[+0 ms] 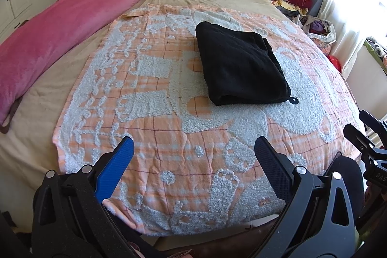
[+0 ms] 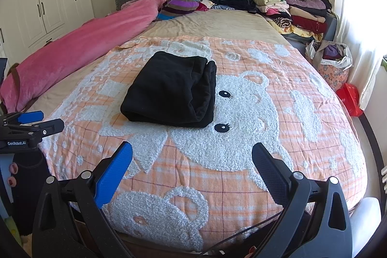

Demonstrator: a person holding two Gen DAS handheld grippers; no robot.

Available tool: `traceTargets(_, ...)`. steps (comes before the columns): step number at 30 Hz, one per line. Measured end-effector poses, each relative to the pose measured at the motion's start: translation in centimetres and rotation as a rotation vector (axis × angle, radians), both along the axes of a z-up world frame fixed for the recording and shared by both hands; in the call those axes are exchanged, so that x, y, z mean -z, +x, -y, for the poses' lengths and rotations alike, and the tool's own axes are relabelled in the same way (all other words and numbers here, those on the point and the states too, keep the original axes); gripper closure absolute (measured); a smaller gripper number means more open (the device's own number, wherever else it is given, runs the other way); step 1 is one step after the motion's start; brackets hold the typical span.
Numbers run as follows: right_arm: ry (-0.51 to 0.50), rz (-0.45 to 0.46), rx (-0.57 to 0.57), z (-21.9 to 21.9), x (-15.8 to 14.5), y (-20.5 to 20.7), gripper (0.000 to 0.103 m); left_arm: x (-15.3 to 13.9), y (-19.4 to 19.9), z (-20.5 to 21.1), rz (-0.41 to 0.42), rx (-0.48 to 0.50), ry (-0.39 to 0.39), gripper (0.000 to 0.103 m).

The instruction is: Fold small clothes

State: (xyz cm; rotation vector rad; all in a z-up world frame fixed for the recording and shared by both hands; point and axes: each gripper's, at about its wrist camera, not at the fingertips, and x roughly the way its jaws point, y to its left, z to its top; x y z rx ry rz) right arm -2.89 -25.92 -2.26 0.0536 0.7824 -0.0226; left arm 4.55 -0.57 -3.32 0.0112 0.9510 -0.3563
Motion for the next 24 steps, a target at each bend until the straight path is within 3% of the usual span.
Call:
traceTargets(5,0.028,-0.003,0.044,1.1,0.3,-0.1,0.005,0.0,0.1,0.0,0.000,0.001,0.003,0.010)
traceTargets(8,0.041,0.014,0.164,3.8,0.3,-0.2,0.005,0.3,0.6,-0.5,-0.011,-0.011,-0.011,0.010)
traceTargets(12,0.123,0.088,0.430,12.4,-0.5,-1.9,0.005,0.8,3.0,-2.3,-0.019,-0.072,0.000,0.010)
traceTargets(15,0.153,0.171,0.689,21.0,-0.8,-5.4,0.005,0.9,6.3,-6.1,-0.019,-0.197,0.012,0.010)
traceTargets(18,0.135,0.194,0.953,30.3,0.4,-10.8,0.005,1.3,11.2,-12.2,-0.032,-0.397,0.057,0.010)
traceTargets(20,0.119,0.156,1.149,36.1,2.2,-15.3,0.005,1.7,14.0,-16.4,-0.051,-0.503,0.064,0.010)
traceTargets(24,0.061,0.023,1.469,45.6,6.8,-24.3,0.005,3.0,19.6,-25.0,-0.079,-0.761,0.176,0.010)
